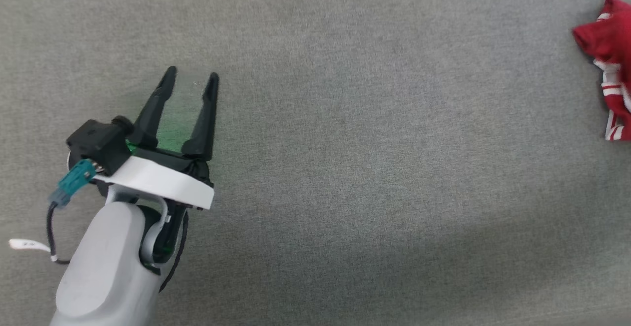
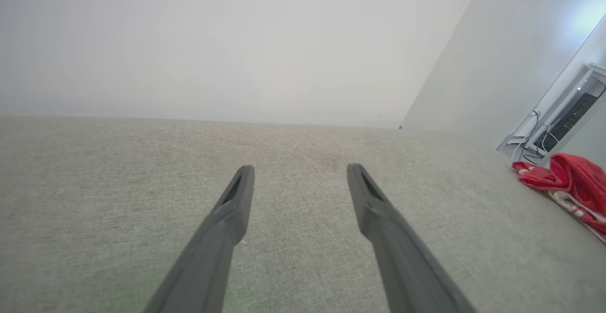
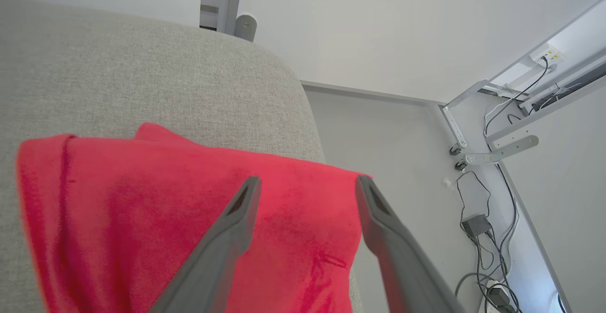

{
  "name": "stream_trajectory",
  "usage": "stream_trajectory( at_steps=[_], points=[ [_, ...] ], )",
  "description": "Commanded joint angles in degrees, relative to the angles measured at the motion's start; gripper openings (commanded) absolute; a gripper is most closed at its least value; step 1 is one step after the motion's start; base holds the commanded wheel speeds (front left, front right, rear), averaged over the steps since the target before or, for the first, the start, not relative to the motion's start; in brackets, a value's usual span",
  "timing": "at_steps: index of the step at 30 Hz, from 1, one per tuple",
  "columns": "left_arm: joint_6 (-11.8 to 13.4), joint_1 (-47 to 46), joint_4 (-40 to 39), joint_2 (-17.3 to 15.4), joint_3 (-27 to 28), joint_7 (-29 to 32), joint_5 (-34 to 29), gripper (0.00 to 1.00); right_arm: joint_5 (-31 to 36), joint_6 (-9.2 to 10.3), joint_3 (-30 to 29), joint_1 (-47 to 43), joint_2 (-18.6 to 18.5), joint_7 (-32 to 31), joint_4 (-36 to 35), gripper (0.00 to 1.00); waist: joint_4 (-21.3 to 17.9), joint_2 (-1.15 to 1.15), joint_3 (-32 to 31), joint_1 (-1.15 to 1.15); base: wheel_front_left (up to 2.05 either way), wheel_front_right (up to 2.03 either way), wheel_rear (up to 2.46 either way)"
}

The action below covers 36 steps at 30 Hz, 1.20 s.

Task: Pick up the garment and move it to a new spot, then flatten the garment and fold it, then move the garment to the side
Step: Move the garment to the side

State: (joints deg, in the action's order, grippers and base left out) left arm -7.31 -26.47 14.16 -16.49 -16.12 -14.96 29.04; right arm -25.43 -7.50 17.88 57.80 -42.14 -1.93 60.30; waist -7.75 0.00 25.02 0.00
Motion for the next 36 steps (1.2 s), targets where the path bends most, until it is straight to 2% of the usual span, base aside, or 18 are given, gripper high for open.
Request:
stream_trajectory(
  at_steps=[1, 10, 21, 32, 36],
  points=[
    [-0.12, 0.78, -0.37, 0.02, 0.40, -0.30, 0.76, 1.00, -0.34, 0.03, -0.16, -0.68, 0.33, 0.71, -0.19, 1.00, 0.07, 0.00, -0.78, 0.00, 0.00, 0.00, 0.00],
    [-0.11, 4.69, -2.20, 1.97, 6.55, -0.29, -0.89, 1.00, -3.09, 0.02, -0.08, -3.62, 1.72, 6.21, -2.30, 1.00, 1.00, 0.00, -6.06, 0.00, 0.00, 0.00, 0.00],
    [0.69, 11.83, -5.24, 4.83, 15.68, -0.29, -4.29, 1.00, -7.37, 0.03, 1.70, -11.23, 4.39, 13.92, -9.89, 1.00, 2.22, 0.00, -13.36, 0.00, 0.00, 0.00, 0.00],
    [1.06, 20.20, -8.50, 6.65, 21.91, -0.29, -7.04, 1.00, -5.89, 0.02, -0.51, -20.74, 7.67, 17.14, -18.23, 1.00, 3.45, 0.00, -19.25, 0.00, 0.00, 0.00, 0.00],
    [1.18, 22.92, -8.52, 7.13, 23.44, -0.29, -8.11, 1.00, -3.84, 0.02, -3.56, -25.51, 9.72, 17.10, -23.45, 1.00, 3.73, 0.00, -21.05, 0.00, 0.00, 0.00, 0.00]
  ],
)
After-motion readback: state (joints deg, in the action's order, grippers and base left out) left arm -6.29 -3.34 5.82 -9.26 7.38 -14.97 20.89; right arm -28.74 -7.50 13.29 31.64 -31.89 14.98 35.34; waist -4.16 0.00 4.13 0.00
